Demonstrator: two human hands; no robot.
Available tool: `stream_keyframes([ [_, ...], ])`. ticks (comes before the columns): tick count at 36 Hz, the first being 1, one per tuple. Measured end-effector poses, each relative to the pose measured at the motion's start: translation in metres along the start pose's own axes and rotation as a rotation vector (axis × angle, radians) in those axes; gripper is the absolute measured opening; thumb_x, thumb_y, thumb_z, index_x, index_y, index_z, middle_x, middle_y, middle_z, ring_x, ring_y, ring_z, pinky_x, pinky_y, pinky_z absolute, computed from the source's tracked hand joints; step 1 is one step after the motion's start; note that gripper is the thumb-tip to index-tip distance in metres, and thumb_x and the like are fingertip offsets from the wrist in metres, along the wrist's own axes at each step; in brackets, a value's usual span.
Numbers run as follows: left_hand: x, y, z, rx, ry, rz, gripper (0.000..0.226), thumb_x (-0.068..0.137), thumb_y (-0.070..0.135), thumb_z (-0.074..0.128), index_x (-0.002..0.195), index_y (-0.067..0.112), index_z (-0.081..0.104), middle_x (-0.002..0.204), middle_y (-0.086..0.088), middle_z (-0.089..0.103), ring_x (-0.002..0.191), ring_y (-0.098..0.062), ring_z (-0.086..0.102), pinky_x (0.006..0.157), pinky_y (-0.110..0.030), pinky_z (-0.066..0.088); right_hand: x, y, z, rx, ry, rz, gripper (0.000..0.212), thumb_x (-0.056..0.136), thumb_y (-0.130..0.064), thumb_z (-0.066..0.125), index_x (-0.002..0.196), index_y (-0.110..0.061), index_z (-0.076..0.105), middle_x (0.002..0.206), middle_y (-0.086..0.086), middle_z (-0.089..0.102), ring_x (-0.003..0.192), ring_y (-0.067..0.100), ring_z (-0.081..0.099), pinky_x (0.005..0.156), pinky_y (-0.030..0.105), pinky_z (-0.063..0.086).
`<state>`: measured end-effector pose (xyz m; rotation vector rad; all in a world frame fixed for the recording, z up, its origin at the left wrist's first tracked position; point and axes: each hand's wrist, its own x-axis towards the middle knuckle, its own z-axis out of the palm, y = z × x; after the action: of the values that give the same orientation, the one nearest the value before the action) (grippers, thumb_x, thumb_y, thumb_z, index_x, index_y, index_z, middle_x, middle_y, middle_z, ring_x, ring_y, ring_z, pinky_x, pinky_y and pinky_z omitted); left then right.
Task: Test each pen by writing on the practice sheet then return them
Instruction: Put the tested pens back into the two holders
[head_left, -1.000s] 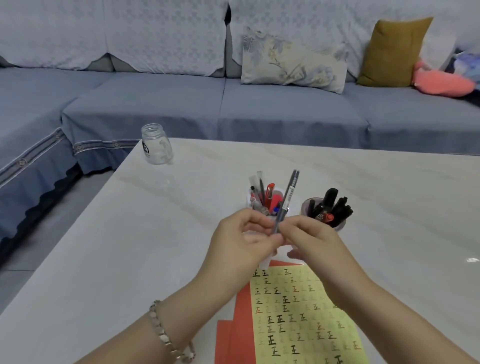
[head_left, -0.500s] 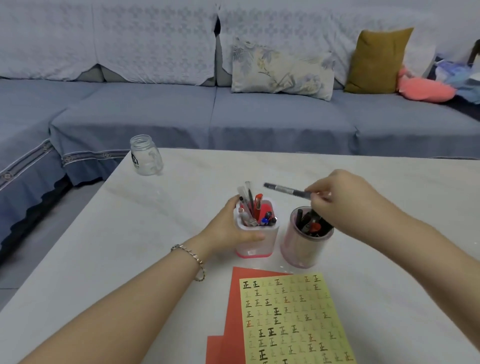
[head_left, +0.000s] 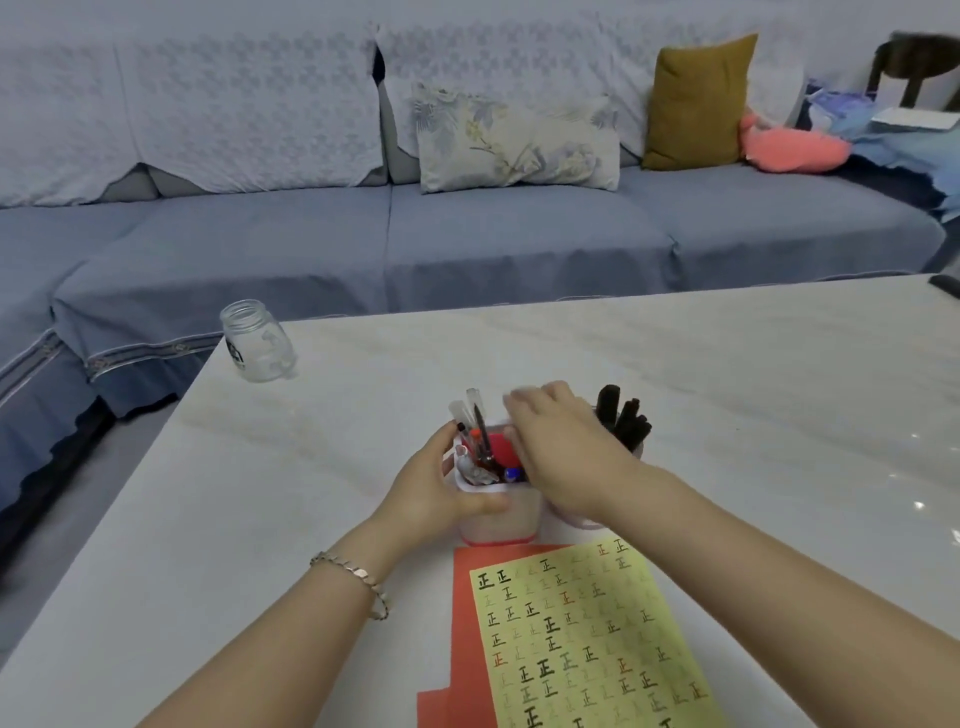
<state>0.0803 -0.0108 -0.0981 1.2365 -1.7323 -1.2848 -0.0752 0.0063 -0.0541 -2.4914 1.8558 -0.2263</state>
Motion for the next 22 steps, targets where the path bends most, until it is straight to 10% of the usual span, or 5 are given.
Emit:
stream_keyframes([
  [5,0.000,-0.005,-0.001,0.024,-0.031,-0.043,0.067,0.063,0.011,0.084,0.107,0.045,0.047,0.104,0.029,0.055,0.103,0.003,0.053,0.072,0.001,0.041,-0.056,0.015,-0.014,0.472,0.721,0.202,0.035,0.087,-0.013,0.043,0.119,-0.008,0.057,0.113,0.001,0.057,0.110,0.011,0.042,0.095,0.030,0.037],
  [13,0.005,-0.004,0.002,0.013,-0.023,-0.088,0.071,0.064,0.009,0.083,0.117,0.040,0.046,0.108,0.025,0.054,0.115,-0.011,0.052,0.086,-0.012,0.044,-0.067,0.054,0.040,0.944,0.205,0.659,0.115,0.061,-0.030,0.084,0.147,-0.017,0.009,0.151,-0.001,0.028,0.136,0.016,0.031,0.108,0.031,0.031],
  [18,0.005,-0.006,0.004,0.012,-0.010,-0.106,0.077,0.064,0.011,0.084,0.128,0.031,0.047,0.118,0.016,0.058,0.119,-0.015,0.051,0.101,-0.031,0.042,-0.043,0.052,0.050,0.969,0.322,0.578,0.050,0.058,-0.022,0.085,0.095,-0.033,0.053,0.095,-0.015,0.063,0.087,0.000,0.060,0.069,0.011,0.043],
  [22,0.005,-0.006,0.003,0.021,-0.004,-0.114,0.079,0.064,0.011,0.084,0.130,0.031,0.046,0.120,0.013,0.057,0.119,-0.014,0.051,0.101,-0.030,0.042,-0.043,0.046,0.054,0.964,0.331,0.554,0.052,0.055,-0.032,0.083,0.099,-0.028,0.056,0.096,-0.013,0.064,0.086,-0.001,0.061,0.067,0.019,0.046],
])
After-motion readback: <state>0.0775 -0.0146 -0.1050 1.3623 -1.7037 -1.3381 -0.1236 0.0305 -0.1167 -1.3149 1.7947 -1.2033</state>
